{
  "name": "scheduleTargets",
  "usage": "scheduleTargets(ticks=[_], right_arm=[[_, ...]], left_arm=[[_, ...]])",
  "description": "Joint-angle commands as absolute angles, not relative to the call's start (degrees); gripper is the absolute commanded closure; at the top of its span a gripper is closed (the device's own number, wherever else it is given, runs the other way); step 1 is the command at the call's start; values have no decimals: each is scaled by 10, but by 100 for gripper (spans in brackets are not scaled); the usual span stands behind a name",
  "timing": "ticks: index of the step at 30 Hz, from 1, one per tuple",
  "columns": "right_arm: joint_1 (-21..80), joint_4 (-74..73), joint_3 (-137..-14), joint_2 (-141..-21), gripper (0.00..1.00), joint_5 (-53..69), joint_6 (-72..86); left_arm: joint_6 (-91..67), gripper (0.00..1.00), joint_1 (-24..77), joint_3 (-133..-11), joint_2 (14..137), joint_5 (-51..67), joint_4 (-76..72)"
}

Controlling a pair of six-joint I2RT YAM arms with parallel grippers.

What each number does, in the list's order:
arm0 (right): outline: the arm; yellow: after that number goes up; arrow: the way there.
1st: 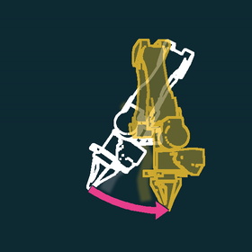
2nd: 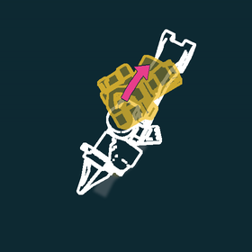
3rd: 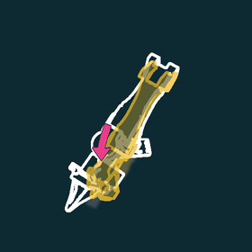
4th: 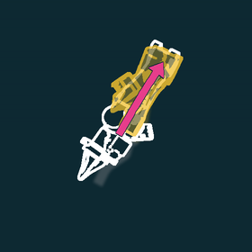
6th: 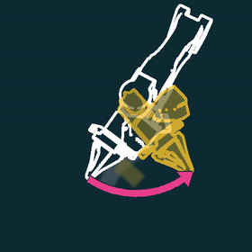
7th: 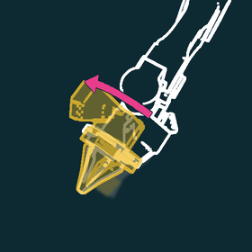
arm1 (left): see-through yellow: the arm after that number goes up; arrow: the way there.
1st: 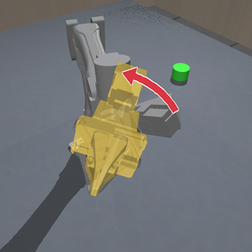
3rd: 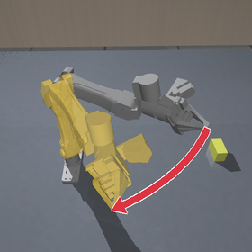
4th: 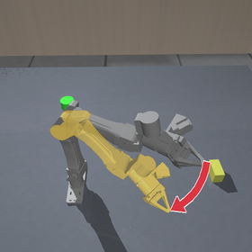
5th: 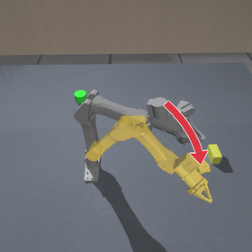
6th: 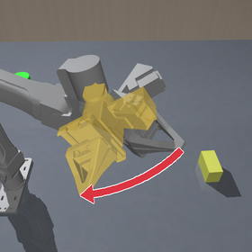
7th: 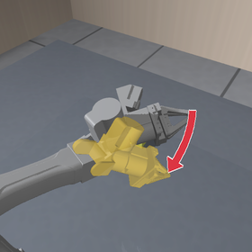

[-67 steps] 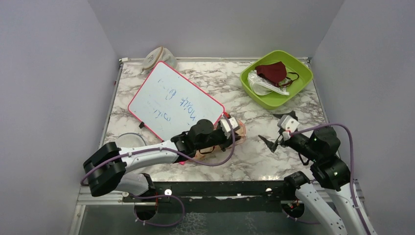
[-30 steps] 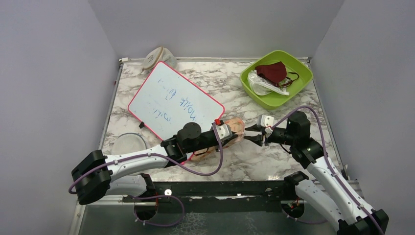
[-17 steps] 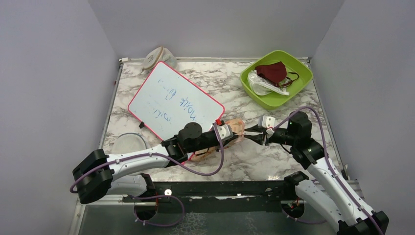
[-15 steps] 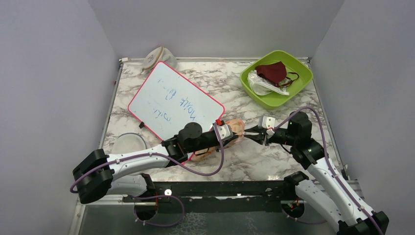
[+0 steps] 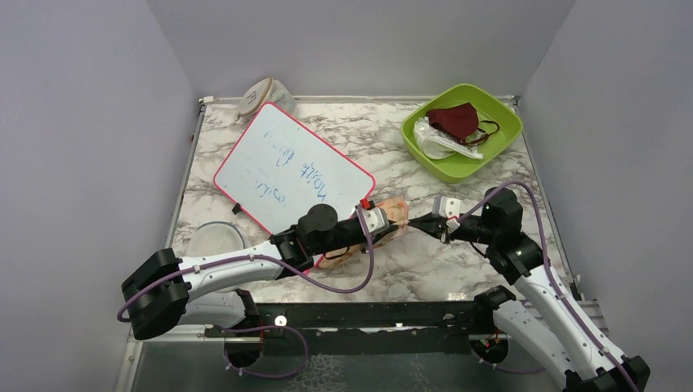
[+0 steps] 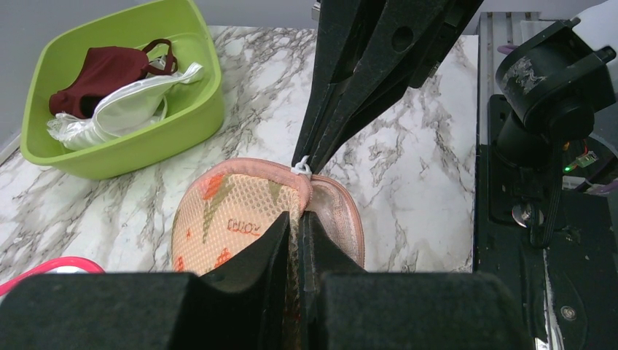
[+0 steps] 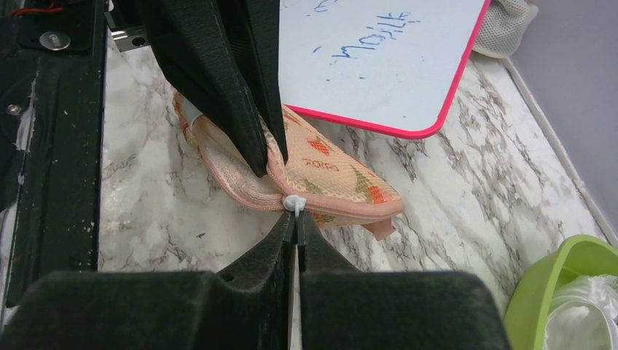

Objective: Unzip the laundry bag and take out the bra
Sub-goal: Unzip the laundry bag at the center of the board.

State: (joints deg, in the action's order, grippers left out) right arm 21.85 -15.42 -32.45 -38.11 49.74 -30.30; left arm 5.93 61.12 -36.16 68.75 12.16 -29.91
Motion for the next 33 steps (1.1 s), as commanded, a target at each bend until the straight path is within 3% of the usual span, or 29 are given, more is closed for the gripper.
scheduleTargets(ticks=[1,15,25,33], right_arm=[[218,-152,-324,-386,99,485,-305],[219,-78,-301,-385,99,400,-229],[219,-85,-317,-463,99,376,-235],[219,39,-282,-507,99,342,-126]], left_arm=[[61,100,609,-368,688,133,-323],[44,100,609,-379,702,175,-323],[20,100,609,-392,723,204,-323],[6,100,610,-398,739,222,-324]])
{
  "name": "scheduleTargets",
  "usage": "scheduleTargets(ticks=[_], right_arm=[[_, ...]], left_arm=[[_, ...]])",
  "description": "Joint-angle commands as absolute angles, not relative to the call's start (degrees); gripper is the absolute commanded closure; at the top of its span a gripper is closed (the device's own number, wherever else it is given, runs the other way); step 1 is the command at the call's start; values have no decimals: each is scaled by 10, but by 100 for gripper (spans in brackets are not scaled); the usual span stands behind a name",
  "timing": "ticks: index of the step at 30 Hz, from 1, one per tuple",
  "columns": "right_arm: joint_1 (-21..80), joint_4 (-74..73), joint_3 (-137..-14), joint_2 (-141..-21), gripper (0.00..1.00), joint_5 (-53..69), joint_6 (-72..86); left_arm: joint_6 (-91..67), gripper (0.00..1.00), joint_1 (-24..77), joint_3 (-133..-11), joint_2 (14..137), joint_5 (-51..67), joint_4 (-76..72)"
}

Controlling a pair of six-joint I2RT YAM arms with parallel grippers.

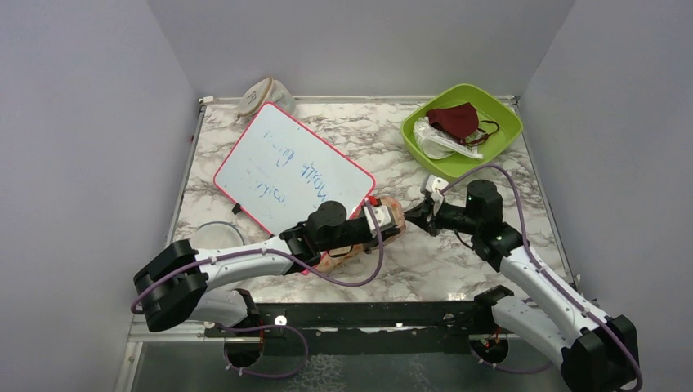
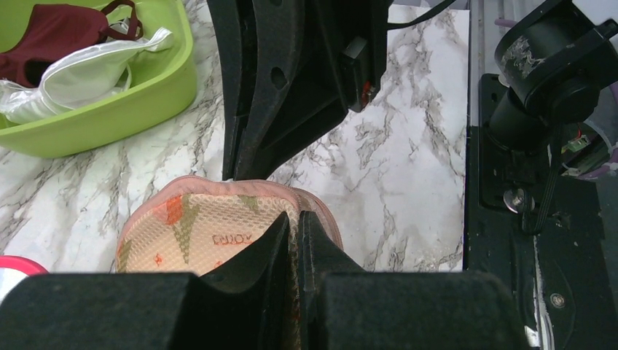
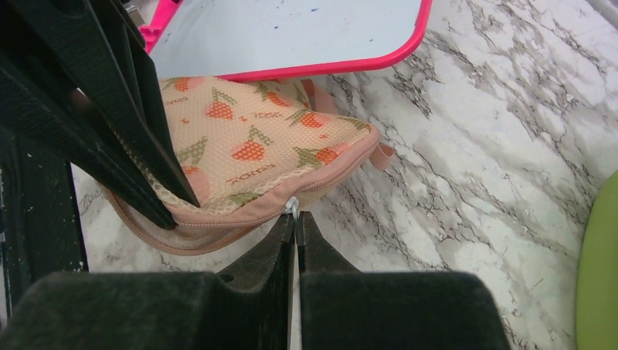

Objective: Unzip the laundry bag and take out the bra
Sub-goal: Unzip the laundry bag at the center of the board.

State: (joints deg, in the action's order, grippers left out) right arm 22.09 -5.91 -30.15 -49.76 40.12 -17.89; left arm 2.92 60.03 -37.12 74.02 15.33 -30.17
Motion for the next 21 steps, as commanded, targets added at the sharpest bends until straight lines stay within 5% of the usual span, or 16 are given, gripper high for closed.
scheduleTargets(ticks=[1,21], right_arm=[[219,47,-277,-512,99,344,-122],[219,7,-278,-453,99,290,-141]], left_arm=[[6,100,609,-398,740,223,-324],[9,100,610,-440,786,230,-324]])
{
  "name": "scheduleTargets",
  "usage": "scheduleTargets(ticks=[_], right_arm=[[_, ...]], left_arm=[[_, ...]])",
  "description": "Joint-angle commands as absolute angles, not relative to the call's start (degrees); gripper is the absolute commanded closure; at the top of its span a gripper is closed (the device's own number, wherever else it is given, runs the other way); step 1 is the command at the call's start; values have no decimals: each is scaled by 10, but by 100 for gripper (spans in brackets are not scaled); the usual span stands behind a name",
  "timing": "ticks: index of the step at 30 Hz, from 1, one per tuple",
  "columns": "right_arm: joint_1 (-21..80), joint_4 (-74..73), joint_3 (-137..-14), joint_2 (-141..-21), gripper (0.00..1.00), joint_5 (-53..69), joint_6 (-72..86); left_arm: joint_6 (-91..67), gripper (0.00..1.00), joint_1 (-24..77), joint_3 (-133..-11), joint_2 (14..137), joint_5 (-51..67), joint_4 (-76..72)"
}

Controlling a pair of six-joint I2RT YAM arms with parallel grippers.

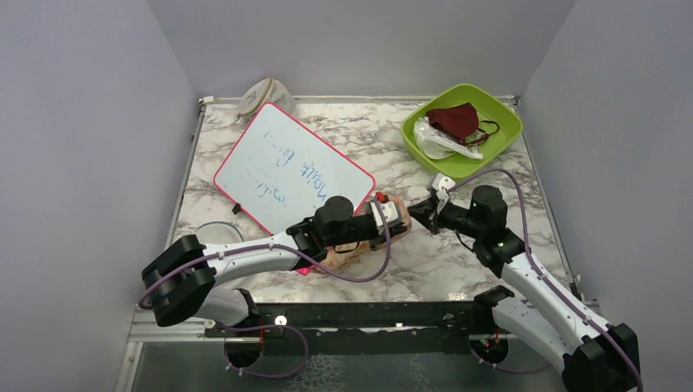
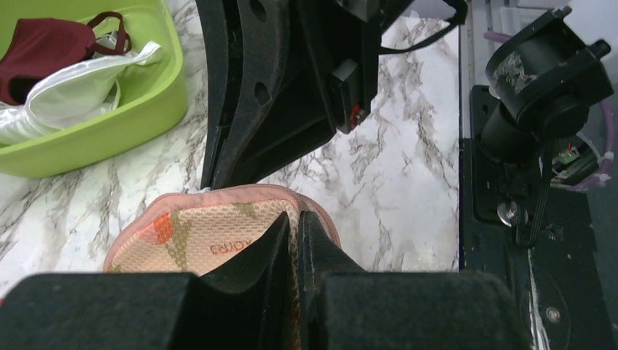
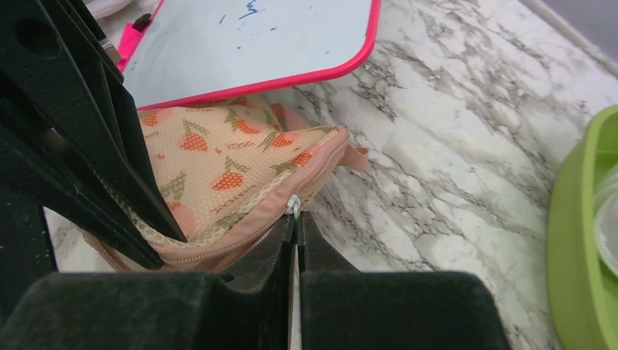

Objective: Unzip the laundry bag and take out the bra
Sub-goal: Unzip the laundry bag at the center of the board.

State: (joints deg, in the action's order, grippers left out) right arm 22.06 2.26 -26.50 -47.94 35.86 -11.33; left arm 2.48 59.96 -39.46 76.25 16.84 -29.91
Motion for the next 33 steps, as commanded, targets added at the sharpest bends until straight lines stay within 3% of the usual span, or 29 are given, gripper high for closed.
scheduleTargets(ticks=[1,8,15,24,28,33], right_arm=[[218,-2,-280,-444,99,279,-146],[218,-41,-284,-392,99,210,-149],[219,-74,-289,-375,99,272,-226],[219,-122,-309,-372,99,318,-285],[220,-135,-310,-361,99,305,-300],[223,-146,-307,-355,99,294,-306]], left_arm=[[7,100,610,-450,795,230,-324],[67,100,611,-513,843,235,-320],[84,100,612,-489,820,221,-307],[-38,66,622,-444,786,201,-289],[-105,46,632,-439,765,139,-261],[-205,39,644,-477,769,26,-175]])
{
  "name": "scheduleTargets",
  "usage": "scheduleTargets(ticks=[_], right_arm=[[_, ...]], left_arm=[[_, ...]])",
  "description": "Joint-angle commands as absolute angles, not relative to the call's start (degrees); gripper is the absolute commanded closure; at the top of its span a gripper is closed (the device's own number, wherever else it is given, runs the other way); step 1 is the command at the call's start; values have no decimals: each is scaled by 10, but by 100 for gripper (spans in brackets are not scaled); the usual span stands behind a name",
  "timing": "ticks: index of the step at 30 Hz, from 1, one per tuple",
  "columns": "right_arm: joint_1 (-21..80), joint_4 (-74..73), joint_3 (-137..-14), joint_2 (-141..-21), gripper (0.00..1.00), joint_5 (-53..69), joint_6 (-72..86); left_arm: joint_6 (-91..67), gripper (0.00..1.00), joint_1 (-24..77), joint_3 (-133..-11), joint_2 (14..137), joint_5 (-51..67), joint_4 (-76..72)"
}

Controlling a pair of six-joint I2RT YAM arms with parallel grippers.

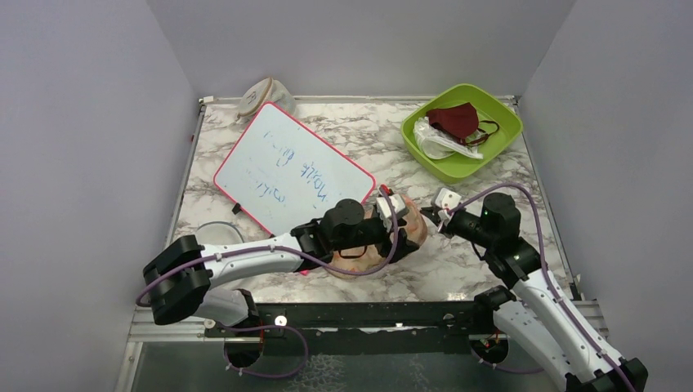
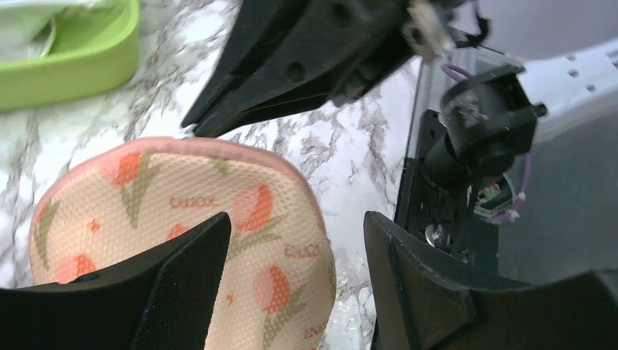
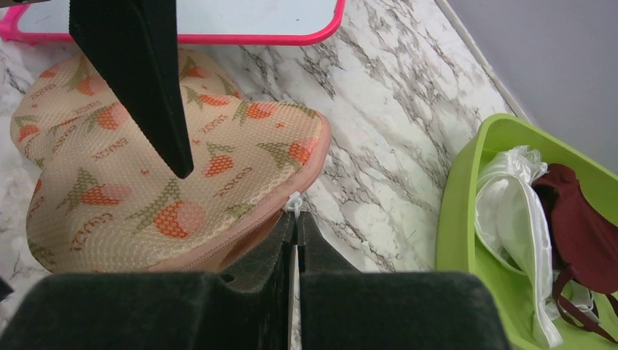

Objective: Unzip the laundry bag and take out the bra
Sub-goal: Unzip the laundry bag at the center of the board.

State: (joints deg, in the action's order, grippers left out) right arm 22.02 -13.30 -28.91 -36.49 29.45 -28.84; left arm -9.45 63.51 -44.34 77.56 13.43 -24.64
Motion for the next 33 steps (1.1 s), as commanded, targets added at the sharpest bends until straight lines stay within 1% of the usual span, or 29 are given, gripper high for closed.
scheduleTargets(ticks=[1,5,7,9,16,19,21,25,29,33], right_arm=[[223,-148,-307,-353,99,288,-307],[223,-168,-315,-347,99,284,-315],[224,-175,-318,-346,99,285,-318],[223,-173,-317,-345,99,288,-318],[223,-164,-315,-342,99,289,-311],[224,-161,-312,-337,99,291,-307],[224,-162,-310,-334,99,290,-306],[224,-181,-315,-333,99,265,-307],[224,-214,-327,-341,99,247,-313],[224,-223,-329,-364,99,215,-299]], left_arm=[[-223,39,644,-489,776,11,-155],[-265,40,644,-554,823,-14,-95],[-281,42,644,-584,843,-22,-83],[-297,42,644,-602,859,-39,-73],[-337,43,651,-603,886,-81,-72],[-331,51,656,-603,890,-97,-73],[-325,60,656,-603,893,-99,-73],[-298,85,656,-600,895,-87,-88],[-246,100,656,-599,889,-65,-105],[-196,100,656,-582,871,-36,-137]])
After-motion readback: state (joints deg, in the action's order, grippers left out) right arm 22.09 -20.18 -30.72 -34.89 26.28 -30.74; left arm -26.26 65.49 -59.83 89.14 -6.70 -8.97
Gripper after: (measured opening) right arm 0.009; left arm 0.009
